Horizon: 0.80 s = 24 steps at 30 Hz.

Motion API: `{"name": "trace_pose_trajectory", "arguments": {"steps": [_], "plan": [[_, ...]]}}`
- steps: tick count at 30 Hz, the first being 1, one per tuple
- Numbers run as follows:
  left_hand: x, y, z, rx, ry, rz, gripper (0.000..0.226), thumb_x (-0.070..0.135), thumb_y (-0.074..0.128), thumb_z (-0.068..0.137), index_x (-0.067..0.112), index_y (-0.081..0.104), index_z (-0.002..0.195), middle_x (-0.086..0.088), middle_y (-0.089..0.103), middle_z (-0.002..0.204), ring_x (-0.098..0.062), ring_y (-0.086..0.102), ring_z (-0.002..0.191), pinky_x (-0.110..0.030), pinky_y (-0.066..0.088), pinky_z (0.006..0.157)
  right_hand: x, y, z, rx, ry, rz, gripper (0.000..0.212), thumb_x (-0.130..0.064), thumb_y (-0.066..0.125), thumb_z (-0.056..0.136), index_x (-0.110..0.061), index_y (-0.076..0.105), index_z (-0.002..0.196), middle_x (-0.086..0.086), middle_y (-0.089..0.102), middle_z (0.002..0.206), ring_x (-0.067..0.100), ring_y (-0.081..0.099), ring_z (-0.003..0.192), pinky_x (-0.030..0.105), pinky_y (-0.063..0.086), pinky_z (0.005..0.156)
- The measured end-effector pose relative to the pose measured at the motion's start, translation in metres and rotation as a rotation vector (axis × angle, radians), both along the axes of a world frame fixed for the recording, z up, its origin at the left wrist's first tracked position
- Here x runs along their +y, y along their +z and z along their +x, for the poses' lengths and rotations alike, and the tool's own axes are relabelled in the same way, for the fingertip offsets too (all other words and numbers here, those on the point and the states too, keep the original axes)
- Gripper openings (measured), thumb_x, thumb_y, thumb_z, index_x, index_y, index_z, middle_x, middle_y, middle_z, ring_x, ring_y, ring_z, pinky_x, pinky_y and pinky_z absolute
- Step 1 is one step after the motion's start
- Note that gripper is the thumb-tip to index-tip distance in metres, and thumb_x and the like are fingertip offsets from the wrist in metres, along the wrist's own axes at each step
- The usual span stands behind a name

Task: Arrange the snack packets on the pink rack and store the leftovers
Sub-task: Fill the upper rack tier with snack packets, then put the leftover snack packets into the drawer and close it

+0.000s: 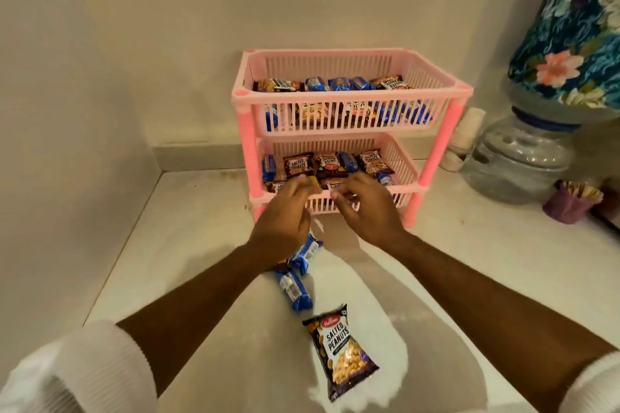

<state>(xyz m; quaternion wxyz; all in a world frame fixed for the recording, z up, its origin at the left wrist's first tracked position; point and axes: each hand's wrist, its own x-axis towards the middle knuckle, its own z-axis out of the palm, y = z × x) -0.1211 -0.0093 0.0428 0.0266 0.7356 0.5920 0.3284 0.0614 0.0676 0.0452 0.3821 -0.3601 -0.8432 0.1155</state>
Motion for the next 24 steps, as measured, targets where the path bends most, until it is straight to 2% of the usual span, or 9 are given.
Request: {"name": "trace_pose_trajectory", "arguments": {"steps": [4,6,10,15,18,21,24], "plan": [[-0.034,-0.044,0.031,0.004,0.021,-0.129,0.045,0.005,0.052,0.088,0.01,0.055,0.133,-0.007,0.05,0.14,-0.02,0.045,0.133,-0.024,0.031,0.114,-0.025,-0.051,0.037,-0.047,0.015,-0.133,0.01,-0.024,0.065,0.092,-0.018,0.072,0.092,-0.003,0.064,0.091,0.011,0.061,0.08,0.041,0.056,0.071],[-0.052,-0.066,0.056,0.025,0.009,-0.206,0.047,0.014,0.053,0.092,0.016,0.05,0.139,-0.002,0.045,0.148,-0.017,0.035,0.141,-0.022,0.023,0.116,-0.041,-0.074,0.064,-0.067,0.023,-0.185,0.009,-0.024,0.065,0.092,-0.02,0.073,0.093,-0.005,0.065,0.092,0.01,0.062,0.081,0.039,0.055,0.072],[-0.079,-0.106,0.122,0.022,-0.003,-0.308,0.049,0.025,0.048,0.099,0.023,0.038,0.146,0.005,0.034,0.156,-0.01,0.018,0.149,-0.026,0.019,0.121,-0.073,-0.114,0.124,-0.14,0.026,-0.24,0.011,-0.027,0.063,0.091,-0.026,0.073,0.097,-0.01,0.065,0.096,0.006,0.063,0.084,0.031,0.054,0.074],[-0.096,-0.141,0.216,0.0,0.046,-0.418,0.053,0.033,0.045,0.101,0.024,0.031,0.151,0.008,0.027,0.159,-0.008,0.013,0.15,-0.025,0.014,0.123,-0.101,-0.149,0.208,-0.182,-0.003,-0.321,0.015,-0.028,0.067,0.089,-0.03,0.071,0.103,-0.015,0.064,0.103,0.003,0.064,0.089,0.026,0.055,0.076],[-0.102,-0.157,0.261,-0.019,0.013,-0.476,0.056,0.034,0.045,0.101,0.019,0.027,0.153,0.004,0.024,0.161,-0.011,0.01,0.151,-0.028,0.011,0.123,-0.115,-0.161,0.255,-0.244,-0.051,-0.322,0.024,-0.034,0.059,0.09,-0.035,0.065,0.113,-0.02,0.059,0.111,0.002,0.061,0.1,0.018,0.051,0.082],[-0.105,-0.173,0.294,0.06,-0.013,-0.546,0.065,0.041,0.039,0.102,0.016,0.014,0.156,0.002,0.007,0.165,-0.014,-0.001,0.153,-0.031,0.002,0.124,-0.131,-0.171,0.298,-0.258,-0.12,-0.334,0.031,-0.04,0.056,0.089,-0.036,0.06,0.119,-0.018,0.058,0.115,0.006,0.054,0.109,0.022,0.05,0.087],[-0.106,-0.184,0.32,0.174,-0.03,-0.585,0.071,0.048,0.033,0.101,0.019,0.001,0.157,0.003,-0.009,0.165,-0.019,-0.011,0.152,-0.04,-0.005,0.122,-0.145,-0.179,0.338,-0.214,-0.224,-0.315,0.028,-0.035,0.063,0.088,-0.03,0.066,0.115,-0.011,0.062,0.113,0.014,0.054,0.111,0.032,0.05,0.09]]}}
